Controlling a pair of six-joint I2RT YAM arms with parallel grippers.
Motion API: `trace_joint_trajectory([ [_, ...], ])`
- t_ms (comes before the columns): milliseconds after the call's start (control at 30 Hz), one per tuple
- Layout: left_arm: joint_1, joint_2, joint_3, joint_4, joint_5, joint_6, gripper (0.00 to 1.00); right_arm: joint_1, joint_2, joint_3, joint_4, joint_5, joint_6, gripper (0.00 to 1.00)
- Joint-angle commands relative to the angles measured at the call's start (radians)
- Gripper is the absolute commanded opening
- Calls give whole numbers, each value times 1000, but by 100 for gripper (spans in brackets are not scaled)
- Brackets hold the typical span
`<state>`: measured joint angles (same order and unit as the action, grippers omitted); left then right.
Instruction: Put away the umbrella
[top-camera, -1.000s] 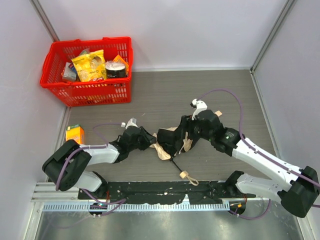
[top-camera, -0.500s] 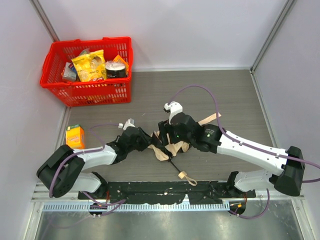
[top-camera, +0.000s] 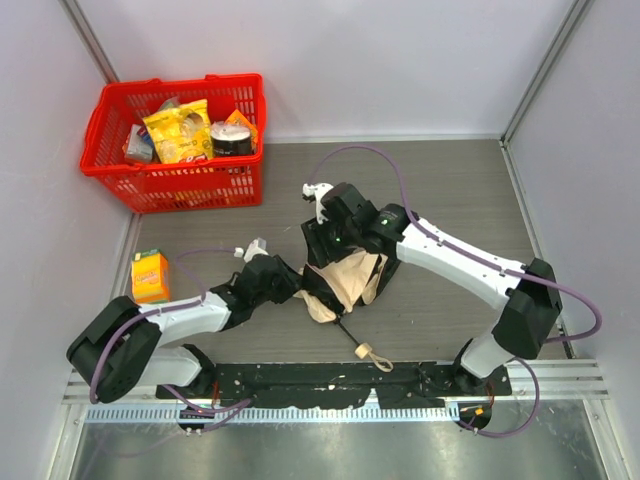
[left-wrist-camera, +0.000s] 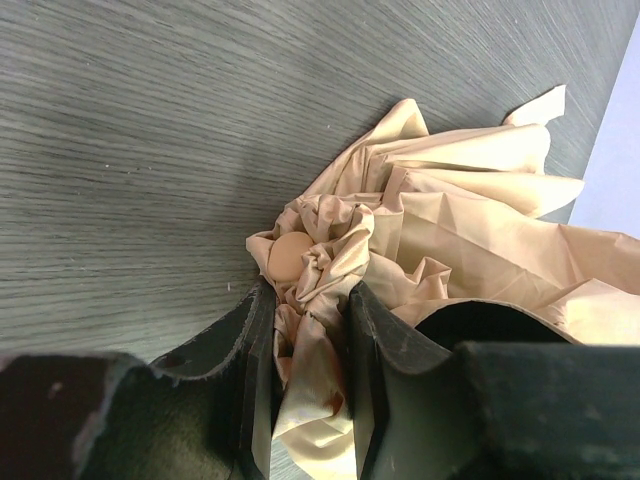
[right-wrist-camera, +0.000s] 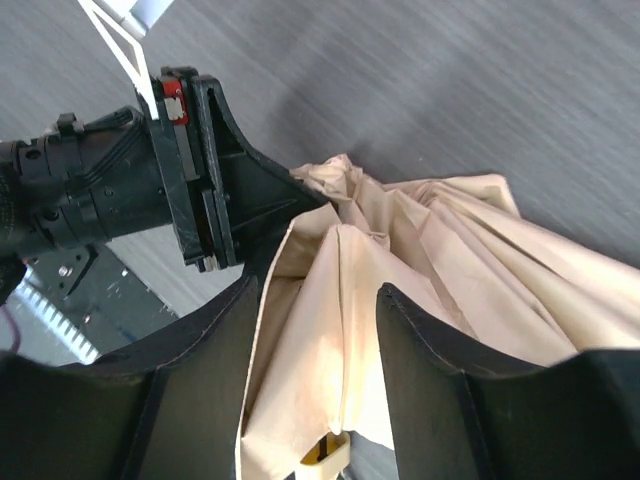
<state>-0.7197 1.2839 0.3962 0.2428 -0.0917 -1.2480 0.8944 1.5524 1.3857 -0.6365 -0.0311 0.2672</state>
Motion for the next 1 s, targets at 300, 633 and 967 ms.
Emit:
trace_joint_trajectory([
  [300,-20,-28,10,-46,-72,45,0,-31,147,82,-52,-317,-82,47],
  [633,-21,-43,-19,-40,-106,19,0,67,-70,-49,-45,-247,-261,4],
  [967,-21,-43,-51,10,-80,-4,0,325,-313,-464,130,447,-613,8],
])
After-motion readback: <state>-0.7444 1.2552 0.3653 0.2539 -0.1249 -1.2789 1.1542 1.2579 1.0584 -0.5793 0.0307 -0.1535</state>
